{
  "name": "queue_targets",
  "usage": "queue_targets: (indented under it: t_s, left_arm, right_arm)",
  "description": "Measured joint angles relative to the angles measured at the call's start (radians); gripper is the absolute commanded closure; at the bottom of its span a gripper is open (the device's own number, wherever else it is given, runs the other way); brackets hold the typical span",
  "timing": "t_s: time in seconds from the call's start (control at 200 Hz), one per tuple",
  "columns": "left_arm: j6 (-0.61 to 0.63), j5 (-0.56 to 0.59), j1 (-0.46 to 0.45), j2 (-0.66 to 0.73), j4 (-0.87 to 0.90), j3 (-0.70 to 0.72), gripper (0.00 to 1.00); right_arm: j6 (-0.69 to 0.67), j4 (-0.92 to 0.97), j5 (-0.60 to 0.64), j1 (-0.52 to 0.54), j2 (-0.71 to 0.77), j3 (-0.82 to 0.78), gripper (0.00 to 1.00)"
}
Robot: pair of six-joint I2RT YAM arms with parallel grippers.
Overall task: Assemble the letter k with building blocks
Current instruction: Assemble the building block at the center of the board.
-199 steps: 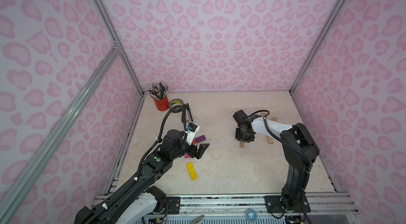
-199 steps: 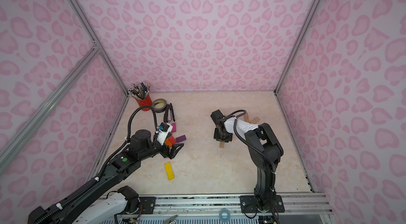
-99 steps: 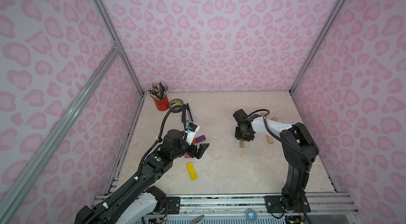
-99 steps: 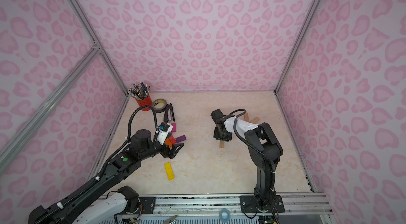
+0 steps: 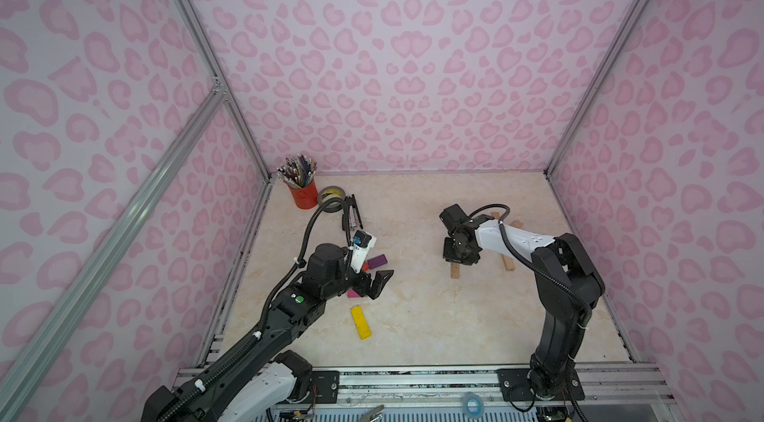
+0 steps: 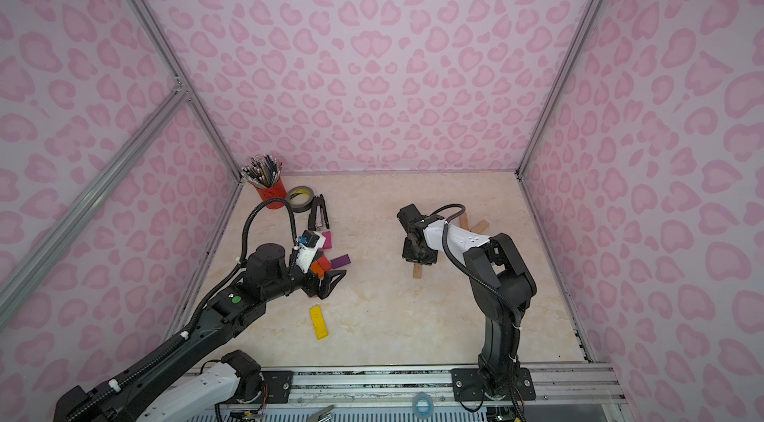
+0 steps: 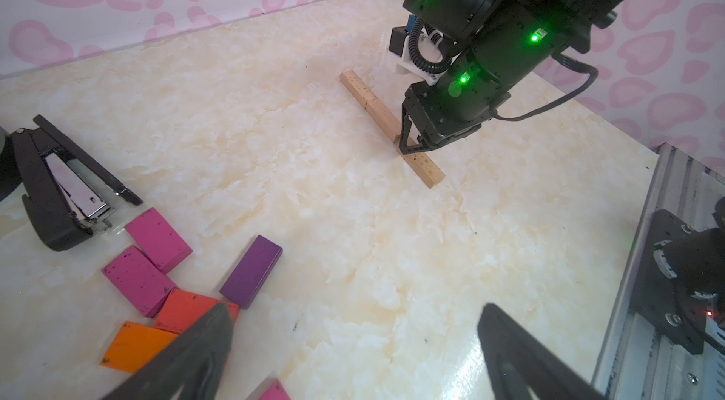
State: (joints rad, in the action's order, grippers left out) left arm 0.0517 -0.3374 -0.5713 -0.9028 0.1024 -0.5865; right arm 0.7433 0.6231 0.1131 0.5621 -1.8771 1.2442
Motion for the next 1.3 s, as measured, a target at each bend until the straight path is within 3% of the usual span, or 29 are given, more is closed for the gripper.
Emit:
queue_targets:
  t_s: [0.776,1.301]
  left_arm:
    - [-0.007,-0.001,0.006,-0.007,0.0,0.0,0.0]
    - [-0.007,-0.002,0.011,-0.011,0.0,0.0,0.0]
  right_arm:
    - [0.004,0.007,-0.008,0.025,0.004,-0.025,0.71]
    - [0.005,0.006,0.015,0.019,-0.003,-0.01,0.71]
